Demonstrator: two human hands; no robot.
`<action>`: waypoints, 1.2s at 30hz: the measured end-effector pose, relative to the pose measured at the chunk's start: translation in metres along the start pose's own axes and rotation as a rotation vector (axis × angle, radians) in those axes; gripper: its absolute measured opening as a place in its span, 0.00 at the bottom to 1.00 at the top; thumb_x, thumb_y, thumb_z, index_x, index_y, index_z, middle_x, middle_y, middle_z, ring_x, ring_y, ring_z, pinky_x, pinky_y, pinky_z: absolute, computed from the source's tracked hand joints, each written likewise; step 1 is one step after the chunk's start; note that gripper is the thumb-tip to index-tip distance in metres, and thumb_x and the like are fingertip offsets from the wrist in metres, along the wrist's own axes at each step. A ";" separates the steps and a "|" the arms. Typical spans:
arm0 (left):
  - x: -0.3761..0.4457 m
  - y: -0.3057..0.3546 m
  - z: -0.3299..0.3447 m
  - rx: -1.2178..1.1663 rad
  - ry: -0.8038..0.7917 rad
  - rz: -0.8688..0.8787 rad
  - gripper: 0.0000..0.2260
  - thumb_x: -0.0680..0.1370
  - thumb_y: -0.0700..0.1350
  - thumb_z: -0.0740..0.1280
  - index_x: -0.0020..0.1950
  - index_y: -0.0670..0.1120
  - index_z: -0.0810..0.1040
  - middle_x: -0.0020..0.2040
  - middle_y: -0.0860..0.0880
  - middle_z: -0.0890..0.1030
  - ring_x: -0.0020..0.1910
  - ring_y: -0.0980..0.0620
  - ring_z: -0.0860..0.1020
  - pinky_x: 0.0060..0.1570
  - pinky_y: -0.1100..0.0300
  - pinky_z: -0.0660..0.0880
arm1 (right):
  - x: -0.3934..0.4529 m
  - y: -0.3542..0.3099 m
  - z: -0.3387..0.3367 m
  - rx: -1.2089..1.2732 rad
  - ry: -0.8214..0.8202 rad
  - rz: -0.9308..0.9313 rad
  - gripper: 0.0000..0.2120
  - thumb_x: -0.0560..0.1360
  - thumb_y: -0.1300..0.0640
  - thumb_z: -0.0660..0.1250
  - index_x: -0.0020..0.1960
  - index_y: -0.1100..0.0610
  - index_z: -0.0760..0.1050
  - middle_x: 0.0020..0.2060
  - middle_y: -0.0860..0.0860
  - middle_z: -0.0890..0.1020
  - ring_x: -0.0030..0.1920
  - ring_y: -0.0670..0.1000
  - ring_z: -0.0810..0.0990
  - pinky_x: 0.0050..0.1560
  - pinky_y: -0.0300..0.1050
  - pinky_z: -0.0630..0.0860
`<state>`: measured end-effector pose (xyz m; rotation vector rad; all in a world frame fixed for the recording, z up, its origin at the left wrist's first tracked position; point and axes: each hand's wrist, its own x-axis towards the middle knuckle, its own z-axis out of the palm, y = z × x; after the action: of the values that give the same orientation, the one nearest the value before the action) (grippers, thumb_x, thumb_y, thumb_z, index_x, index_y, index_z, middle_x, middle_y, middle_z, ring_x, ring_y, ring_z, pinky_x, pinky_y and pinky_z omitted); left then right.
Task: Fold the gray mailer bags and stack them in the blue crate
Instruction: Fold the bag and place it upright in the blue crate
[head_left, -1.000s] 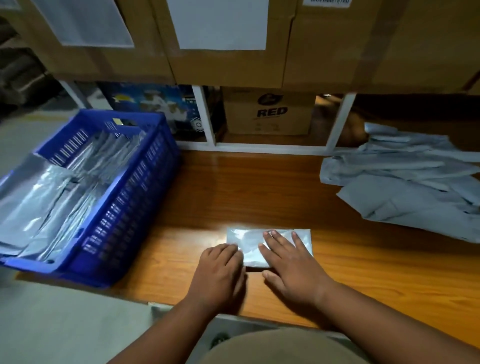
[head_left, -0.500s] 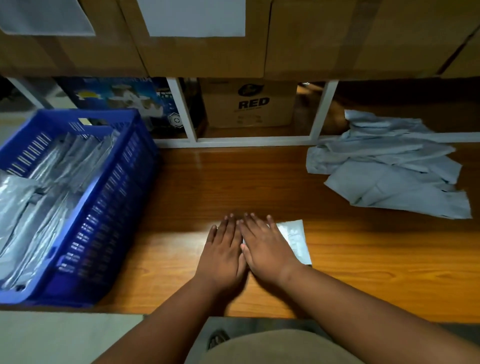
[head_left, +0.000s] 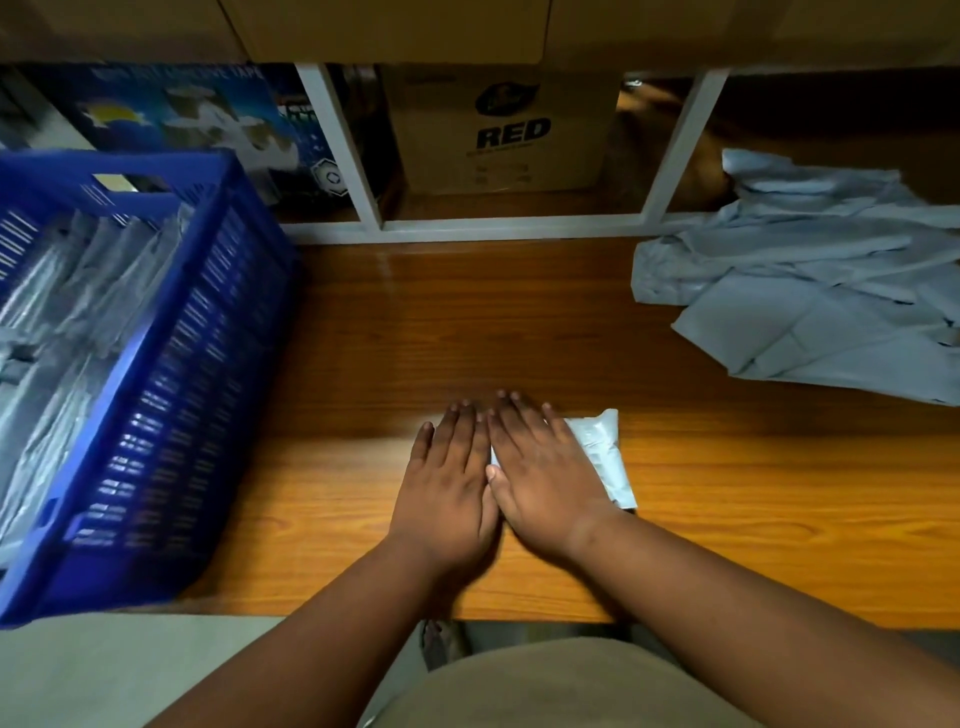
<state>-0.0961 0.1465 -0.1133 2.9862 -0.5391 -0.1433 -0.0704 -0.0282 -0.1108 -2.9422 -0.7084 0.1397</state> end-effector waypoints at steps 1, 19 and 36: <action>0.001 0.000 0.000 -0.001 0.002 0.000 0.33 0.85 0.55 0.52 0.87 0.42 0.51 0.87 0.40 0.53 0.86 0.42 0.49 0.82 0.39 0.52 | 0.000 0.000 0.000 0.005 -0.003 0.003 0.34 0.85 0.42 0.50 0.86 0.58 0.56 0.86 0.58 0.56 0.86 0.57 0.51 0.84 0.61 0.50; -0.001 0.005 -0.007 0.034 -0.040 -0.036 0.36 0.84 0.58 0.52 0.87 0.43 0.45 0.87 0.42 0.46 0.86 0.43 0.45 0.83 0.41 0.47 | -0.021 0.049 -0.016 0.016 -0.116 0.061 0.38 0.84 0.31 0.41 0.88 0.51 0.44 0.87 0.54 0.43 0.86 0.55 0.38 0.84 0.61 0.41; 0.029 0.028 -0.008 0.068 -0.047 -0.036 0.31 0.86 0.60 0.49 0.87 0.47 0.56 0.87 0.44 0.56 0.86 0.43 0.50 0.81 0.37 0.51 | -0.017 0.053 -0.009 0.012 -0.046 -0.038 0.35 0.84 0.41 0.50 0.87 0.55 0.55 0.86 0.55 0.57 0.86 0.56 0.50 0.83 0.66 0.47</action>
<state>-0.0778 0.1104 -0.1046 3.0669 -0.5058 -0.2027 -0.0607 -0.0836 -0.1073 -2.9207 -0.7666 0.2088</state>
